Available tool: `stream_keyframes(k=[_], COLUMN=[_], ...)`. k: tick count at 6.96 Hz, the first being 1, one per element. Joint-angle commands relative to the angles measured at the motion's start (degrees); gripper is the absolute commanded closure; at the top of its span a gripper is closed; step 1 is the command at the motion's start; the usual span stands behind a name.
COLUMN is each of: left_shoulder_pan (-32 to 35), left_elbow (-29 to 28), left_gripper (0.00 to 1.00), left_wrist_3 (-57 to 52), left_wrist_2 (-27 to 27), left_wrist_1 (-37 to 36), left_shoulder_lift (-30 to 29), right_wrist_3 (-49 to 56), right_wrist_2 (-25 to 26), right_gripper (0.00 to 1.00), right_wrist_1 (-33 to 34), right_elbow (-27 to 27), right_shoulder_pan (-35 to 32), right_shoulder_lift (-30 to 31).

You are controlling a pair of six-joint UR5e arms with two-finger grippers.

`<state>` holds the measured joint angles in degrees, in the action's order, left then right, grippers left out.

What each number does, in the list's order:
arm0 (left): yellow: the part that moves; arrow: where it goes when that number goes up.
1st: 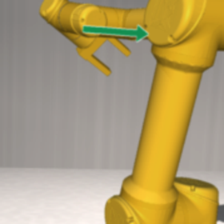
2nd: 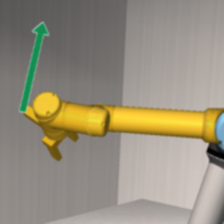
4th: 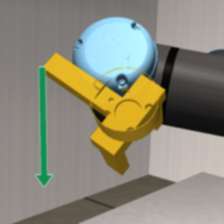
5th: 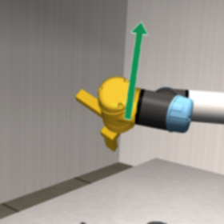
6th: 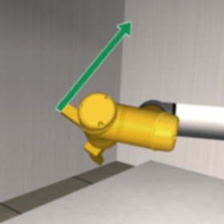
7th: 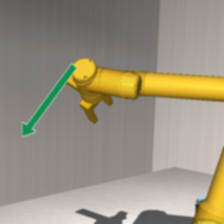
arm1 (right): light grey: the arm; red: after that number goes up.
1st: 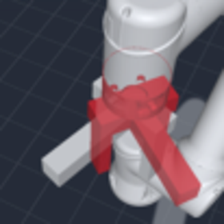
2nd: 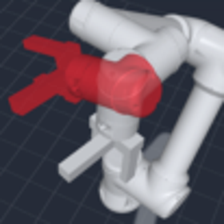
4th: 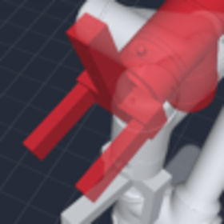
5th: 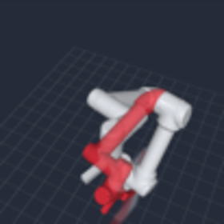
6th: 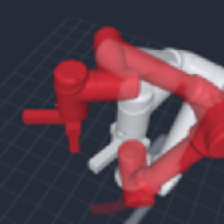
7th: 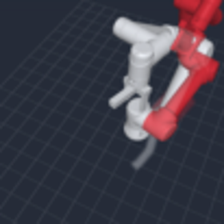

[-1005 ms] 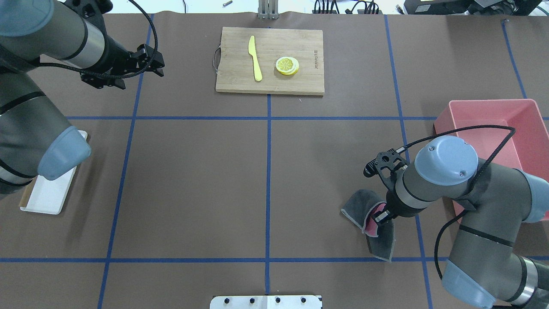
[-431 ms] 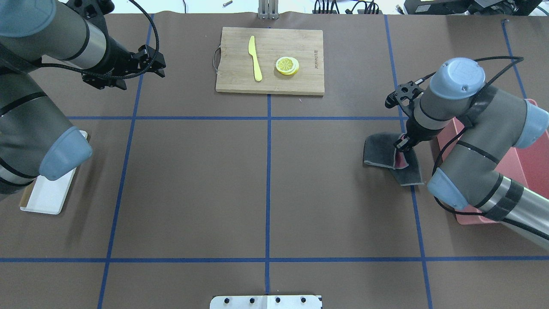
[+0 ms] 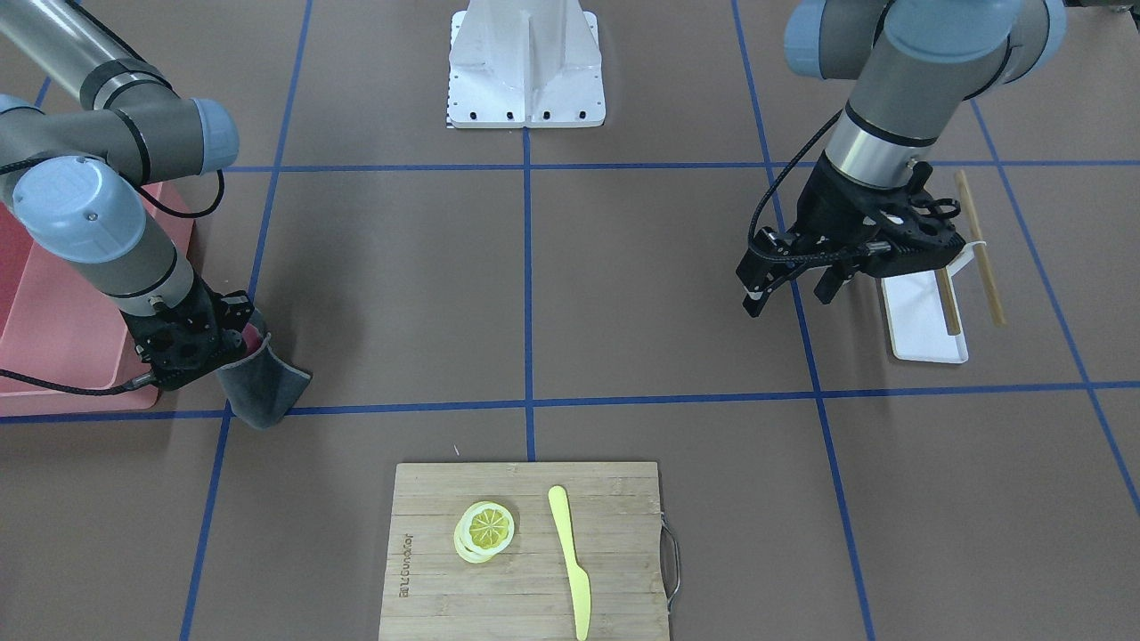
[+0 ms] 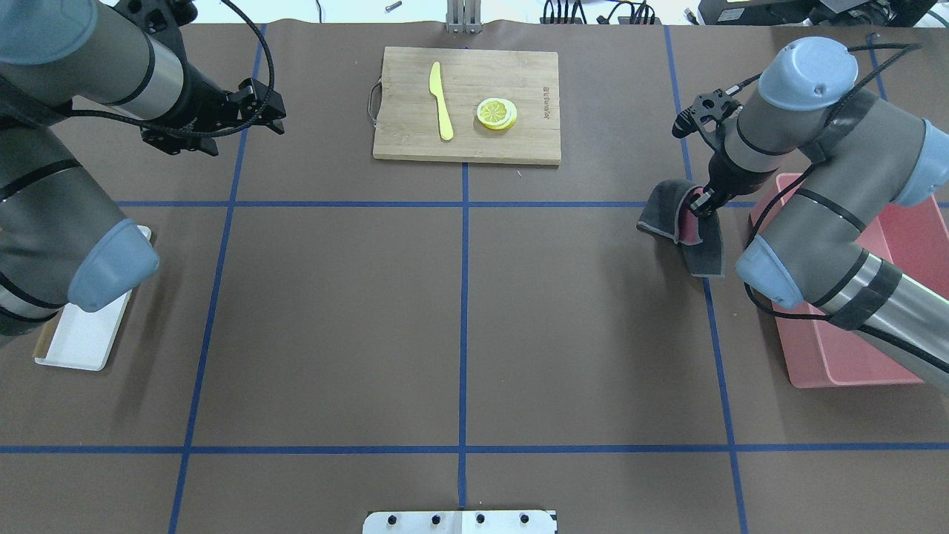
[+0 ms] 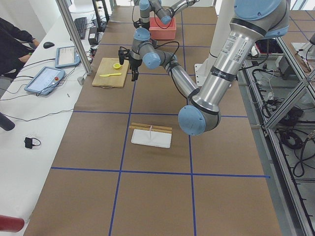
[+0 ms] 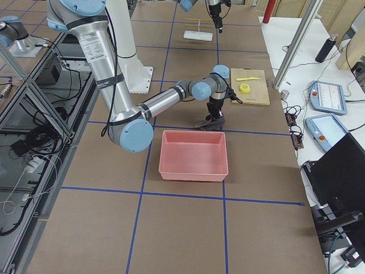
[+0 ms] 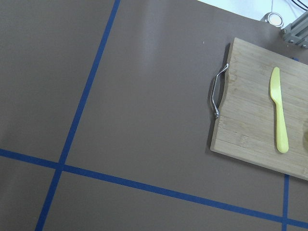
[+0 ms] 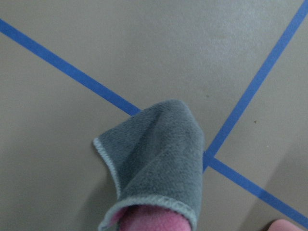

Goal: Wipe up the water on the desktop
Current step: 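Wipe the cloth away from the robot again with the right gripper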

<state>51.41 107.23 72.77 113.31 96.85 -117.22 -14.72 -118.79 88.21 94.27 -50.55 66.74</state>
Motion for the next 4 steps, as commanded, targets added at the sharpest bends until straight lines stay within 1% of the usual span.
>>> stream_keyframes(k=[1, 2, 3, 4], left_shoulder_pan=[0.0, 0.0, 0.0, 0.0], left_elbow=[0.0, 0.0, 0.1, 0.2], left_gripper=[0.02, 0.02, 0.02, 0.02], left_wrist_3=[0.0, 0.0, 0.0, 0.0], left_wrist_2=[0.1, 0.1, 0.1, 0.1], left_wrist_1=[0.0, 0.0, 0.0, 0.0], left_shoulder_lift=[0.0, 0.0, 0.0, 0.1], right_wrist_3=[-0.1, -0.1, -0.1, -0.1], right_wrist_2=[-1.2, -4.0, -5.2, -6.7], right_gripper=[1.00, 1.00, 1.00, 1.00], right_wrist_1=[-0.1, 0.0, 0.1, 1.3], right_elbow=[1.7, 4.6, 8.2, 11.2], right_shoulder_pan=[-0.8, -3.8, -7.7, -11.6], right_shoulder_lift=[-3.9, -3.8, -2.8, -0.4])
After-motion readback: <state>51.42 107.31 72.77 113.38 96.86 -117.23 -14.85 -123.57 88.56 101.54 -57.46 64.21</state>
